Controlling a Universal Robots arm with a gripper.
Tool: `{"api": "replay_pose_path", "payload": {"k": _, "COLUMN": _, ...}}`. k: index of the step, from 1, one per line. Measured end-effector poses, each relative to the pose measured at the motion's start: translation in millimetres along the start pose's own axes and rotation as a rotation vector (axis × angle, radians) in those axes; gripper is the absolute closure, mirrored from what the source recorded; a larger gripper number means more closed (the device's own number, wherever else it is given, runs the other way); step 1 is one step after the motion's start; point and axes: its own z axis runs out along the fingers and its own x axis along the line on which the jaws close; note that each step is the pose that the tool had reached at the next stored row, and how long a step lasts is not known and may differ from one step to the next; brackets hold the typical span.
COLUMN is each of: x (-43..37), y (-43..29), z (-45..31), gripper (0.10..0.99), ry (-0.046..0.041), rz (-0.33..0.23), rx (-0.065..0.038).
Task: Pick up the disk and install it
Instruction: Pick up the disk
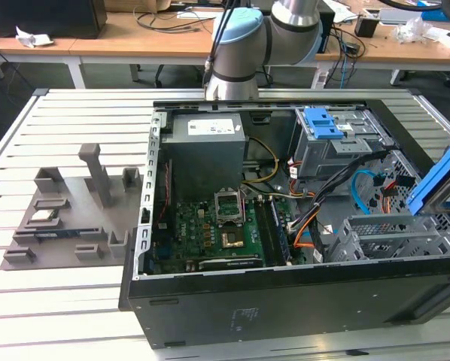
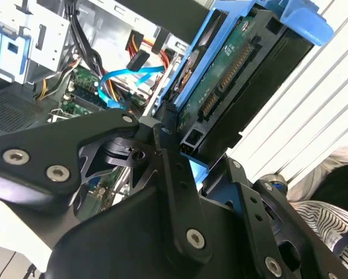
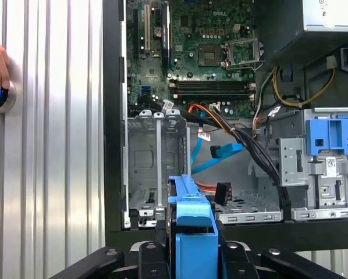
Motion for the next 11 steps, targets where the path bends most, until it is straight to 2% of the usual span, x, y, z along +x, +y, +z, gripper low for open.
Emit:
{"api": "replay_pose_path", "payload": {"k": 6, "x": 0.4, "y": -3.4, "z": 4.1, "gripper": 0.718, "ry": 0.0003, "rz": 0.001, "rx": 0.0}}
{"api": "replay_pose_path", "payload": {"k": 7, "x": 0.4, "y": -2.1, "z": 4.8, "gripper": 0.718, "ry": 0.0002, "rz": 0.001, "rx": 0.0}}
{"api": "replay_pose_path", "payload": {"k": 8, "x": 0.5, "y": 2.0, "z": 5.3, "gripper": 0.718, "ry": 0.0, "rz": 0.001, "rx": 0.0}}
{"api": "replay_pose_path", "payload": {"k": 11, "x": 0.5, "y": 6.4, "z": 5.6, "gripper": 0.718, "ry": 0.0001, "rz": 0.001, "rx": 0.0}}
